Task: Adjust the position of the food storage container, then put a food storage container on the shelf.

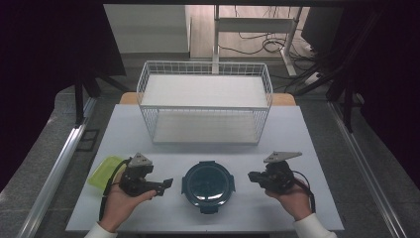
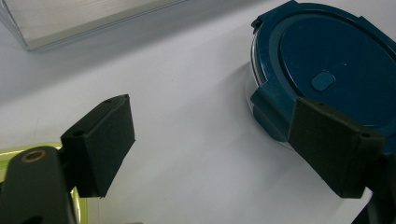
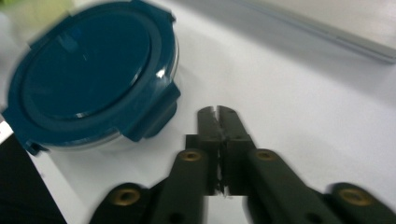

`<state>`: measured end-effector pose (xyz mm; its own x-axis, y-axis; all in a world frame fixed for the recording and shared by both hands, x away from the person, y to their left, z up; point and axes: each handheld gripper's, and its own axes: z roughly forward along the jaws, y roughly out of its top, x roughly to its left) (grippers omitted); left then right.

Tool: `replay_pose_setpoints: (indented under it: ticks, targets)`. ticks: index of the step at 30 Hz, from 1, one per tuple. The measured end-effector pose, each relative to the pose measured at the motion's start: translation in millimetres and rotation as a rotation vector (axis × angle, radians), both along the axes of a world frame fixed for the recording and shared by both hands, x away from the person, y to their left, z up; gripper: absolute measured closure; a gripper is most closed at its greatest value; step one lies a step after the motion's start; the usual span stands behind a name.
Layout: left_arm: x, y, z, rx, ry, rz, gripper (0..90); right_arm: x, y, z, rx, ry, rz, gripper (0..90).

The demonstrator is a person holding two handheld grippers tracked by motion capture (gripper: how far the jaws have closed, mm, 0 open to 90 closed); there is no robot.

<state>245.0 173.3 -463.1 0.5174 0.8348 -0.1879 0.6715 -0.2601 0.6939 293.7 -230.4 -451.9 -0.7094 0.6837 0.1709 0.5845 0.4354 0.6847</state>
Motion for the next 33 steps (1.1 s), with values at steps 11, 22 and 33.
replay_pose_setpoints:
  ticks: [11, 22, 33]
  targets:
    - [0.8, -4.0, 1.3, 0.005, -0.005, -0.002, 14.1, 1.8, -11.2, 0.7, 0.116, -0.018, -0.085, 18.4]
    - [-1.6, -5.3, 5.0, -0.031, -0.006, 0.010, 12.4, -3.7, -4.0, -1.4, 0.138, 0.036, -0.081, 18.5]
    - [-1.4, -4.6, 1.1, -0.125, 0.033, 0.003, 8.0, 0.9, 8.9, -4.8, 0.147, 0.077, -0.045, 16.3]
